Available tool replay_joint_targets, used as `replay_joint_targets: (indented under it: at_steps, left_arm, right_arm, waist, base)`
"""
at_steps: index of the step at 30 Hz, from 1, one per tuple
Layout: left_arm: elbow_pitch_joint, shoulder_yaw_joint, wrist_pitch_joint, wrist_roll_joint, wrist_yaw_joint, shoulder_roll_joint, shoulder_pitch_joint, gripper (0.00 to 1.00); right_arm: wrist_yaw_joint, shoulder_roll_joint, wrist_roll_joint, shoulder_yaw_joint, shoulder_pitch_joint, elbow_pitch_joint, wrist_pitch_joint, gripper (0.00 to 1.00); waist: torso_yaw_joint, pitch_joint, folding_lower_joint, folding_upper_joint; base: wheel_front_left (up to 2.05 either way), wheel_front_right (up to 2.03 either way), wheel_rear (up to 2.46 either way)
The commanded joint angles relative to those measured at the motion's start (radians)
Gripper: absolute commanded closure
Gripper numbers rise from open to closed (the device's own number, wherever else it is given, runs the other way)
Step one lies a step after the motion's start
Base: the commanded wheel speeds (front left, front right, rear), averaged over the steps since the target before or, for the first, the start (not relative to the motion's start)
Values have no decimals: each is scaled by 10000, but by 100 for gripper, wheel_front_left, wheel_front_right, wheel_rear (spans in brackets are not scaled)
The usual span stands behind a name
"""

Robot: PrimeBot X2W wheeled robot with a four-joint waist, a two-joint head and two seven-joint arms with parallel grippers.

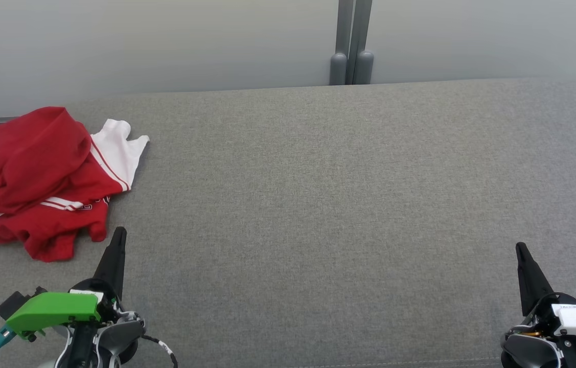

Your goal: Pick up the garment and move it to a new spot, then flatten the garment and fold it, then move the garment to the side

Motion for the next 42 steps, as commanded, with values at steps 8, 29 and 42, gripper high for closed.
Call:
replay_joint_targets:
  at_steps: [8, 29, 42]
  left_arm:
    - [-28, 32, 14, 0, -60, 10, -128, 100]
    - [223, -221, -476, 378, 13, -34, 370, 0]
    - [219, -253, -1118, 1920, 79, -27, 436, 0]
  right_arm:
    - [4, -42, 36, -10, 115, -39, 17, 100]
    - [-1, 72, -554, 398, -148, 507, -328, 0]
    - [-1, 54, -2421, 643, -536, 998, -773, 0]
  waist:
    - [0, 0, 0, 0]
    - [-7, -15, 0, 0]
    - [0, -36, 0, 0]
  base:
    - [0, 0, 0]
    - [0, 0, 0]
    - [0, 0, 0]
